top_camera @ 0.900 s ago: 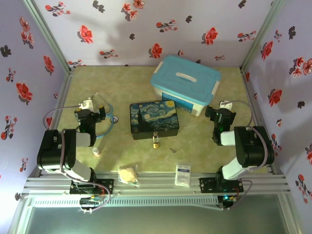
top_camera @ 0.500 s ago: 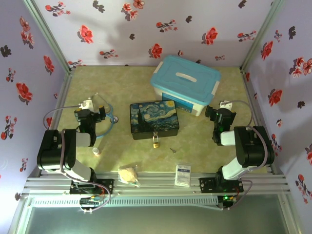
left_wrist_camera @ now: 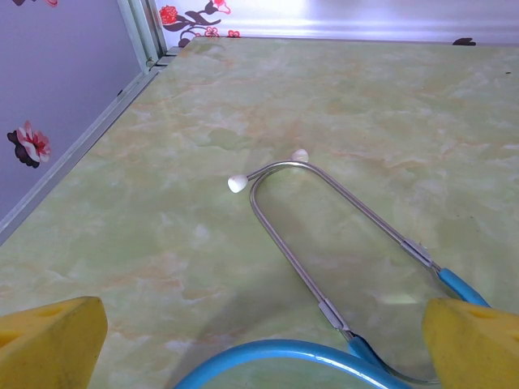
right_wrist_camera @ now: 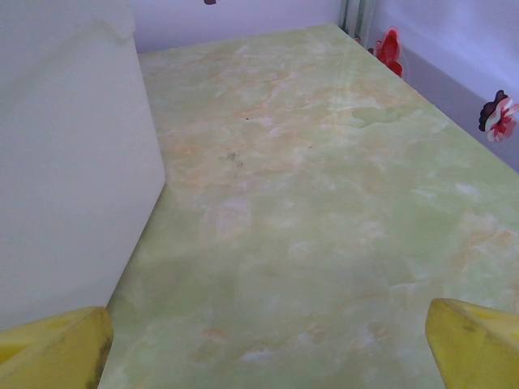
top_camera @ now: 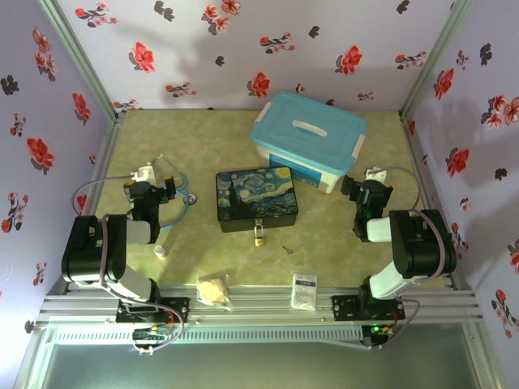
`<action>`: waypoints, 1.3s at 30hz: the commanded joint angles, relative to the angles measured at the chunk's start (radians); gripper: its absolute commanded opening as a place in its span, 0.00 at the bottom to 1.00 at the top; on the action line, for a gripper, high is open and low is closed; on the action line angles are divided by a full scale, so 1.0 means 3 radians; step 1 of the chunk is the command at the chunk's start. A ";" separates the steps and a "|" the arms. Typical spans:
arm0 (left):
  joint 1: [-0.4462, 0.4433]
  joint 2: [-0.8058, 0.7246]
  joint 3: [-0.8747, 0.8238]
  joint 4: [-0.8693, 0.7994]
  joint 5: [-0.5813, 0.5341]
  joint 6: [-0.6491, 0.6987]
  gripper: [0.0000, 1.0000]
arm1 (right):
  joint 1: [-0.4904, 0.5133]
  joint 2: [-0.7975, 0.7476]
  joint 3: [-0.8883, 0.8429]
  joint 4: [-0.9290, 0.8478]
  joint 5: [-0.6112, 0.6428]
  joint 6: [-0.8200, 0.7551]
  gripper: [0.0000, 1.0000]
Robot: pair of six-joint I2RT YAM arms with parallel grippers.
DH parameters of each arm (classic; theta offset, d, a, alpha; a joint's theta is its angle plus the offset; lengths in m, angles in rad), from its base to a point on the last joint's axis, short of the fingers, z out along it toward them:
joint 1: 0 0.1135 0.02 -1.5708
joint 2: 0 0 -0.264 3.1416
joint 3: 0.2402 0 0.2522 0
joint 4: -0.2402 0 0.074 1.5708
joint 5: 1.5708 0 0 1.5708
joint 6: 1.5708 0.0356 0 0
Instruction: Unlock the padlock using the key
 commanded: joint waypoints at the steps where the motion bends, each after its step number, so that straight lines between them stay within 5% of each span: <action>1: 0.0010 0.0014 0.0025 0.0030 0.0003 -0.0005 1.00 | -0.0029 -0.0014 0.0031 0.0038 -0.0017 -0.0024 0.99; 12: 0.0012 -0.0362 0.0097 -0.0407 -0.0049 -0.0026 1.00 | -0.0035 -0.0265 0.0026 -0.0126 -0.0009 -0.0027 0.99; 18: 0.0004 -0.1026 0.0229 -0.1090 -0.0325 -0.0268 1.00 | -0.0029 -0.1021 0.0144 -0.1049 0.0173 0.0162 0.99; 21: 0.0009 -0.1348 0.0382 -0.1602 -0.0259 -0.0803 1.00 | -0.0065 -0.1343 0.0410 -0.2116 0.0597 0.0859 0.99; 24: 0.0012 -0.1686 0.0480 -0.2156 0.0143 -0.1308 1.00 | -0.0167 -0.1509 0.0611 -0.2832 0.0046 0.1169 0.99; 30: -0.0005 -0.2185 0.0074 -0.2049 0.1221 -0.2376 1.00 | -0.0114 -0.1710 0.0456 -0.3072 -0.1372 0.1432 0.99; 32: -0.0166 -0.2227 0.0079 -0.2246 0.1495 -0.2548 1.00 | 0.0079 -0.1728 0.0490 -0.3283 -0.1541 0.1429 0.99; 39: -0.1152 -0.2420 0.0164 -0.2969 0.1253 -0.2528 1.00 | 0.1067 -0.1802 0.0568 -0.3915 -0.1147 0.1204 0.97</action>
